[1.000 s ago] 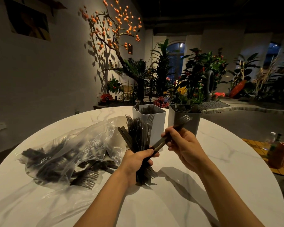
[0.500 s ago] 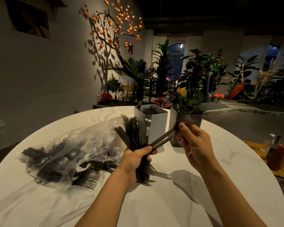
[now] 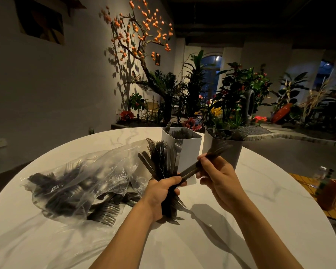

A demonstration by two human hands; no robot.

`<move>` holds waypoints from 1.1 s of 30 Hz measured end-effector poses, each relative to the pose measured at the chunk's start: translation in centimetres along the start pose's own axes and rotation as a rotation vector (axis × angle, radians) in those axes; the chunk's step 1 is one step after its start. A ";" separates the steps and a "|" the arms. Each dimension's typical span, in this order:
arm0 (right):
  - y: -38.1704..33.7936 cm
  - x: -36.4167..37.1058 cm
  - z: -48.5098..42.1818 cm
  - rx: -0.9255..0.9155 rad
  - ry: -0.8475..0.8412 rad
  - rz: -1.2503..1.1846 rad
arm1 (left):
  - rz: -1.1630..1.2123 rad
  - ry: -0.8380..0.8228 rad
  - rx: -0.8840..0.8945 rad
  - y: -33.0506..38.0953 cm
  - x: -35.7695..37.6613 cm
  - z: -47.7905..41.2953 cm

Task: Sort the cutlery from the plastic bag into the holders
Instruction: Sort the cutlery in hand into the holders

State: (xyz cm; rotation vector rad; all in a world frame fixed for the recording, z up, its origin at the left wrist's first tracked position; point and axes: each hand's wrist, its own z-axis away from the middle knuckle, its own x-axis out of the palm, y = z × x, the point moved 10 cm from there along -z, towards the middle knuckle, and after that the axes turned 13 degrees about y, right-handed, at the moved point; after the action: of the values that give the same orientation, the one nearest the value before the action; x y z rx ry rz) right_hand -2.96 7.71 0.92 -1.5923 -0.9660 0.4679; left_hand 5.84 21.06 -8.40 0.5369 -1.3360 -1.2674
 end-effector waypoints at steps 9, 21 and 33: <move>-5.7 -0.6 -2.6 -0.152 0.226 0.033 | 0.128 -0.062 -0.024 0.2 0.3 0.1; -10.9 3.5 -10.8 -0.407 0.155 0.587 | 0.166 0.017 -0.042 -0.2 -0.2 -0.6; -5.8 6.2 -11.9 -0.270 -0.079 1.069 | 0.141 0.078 -0.036 -0.5 -0.8 -0.9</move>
State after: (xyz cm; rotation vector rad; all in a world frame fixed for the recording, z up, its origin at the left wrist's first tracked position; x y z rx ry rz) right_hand 7.55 5.25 10.79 -2.2834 -0.1418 1.1607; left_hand 6.70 21.31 -9.38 0.4546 -1.2613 -1.1415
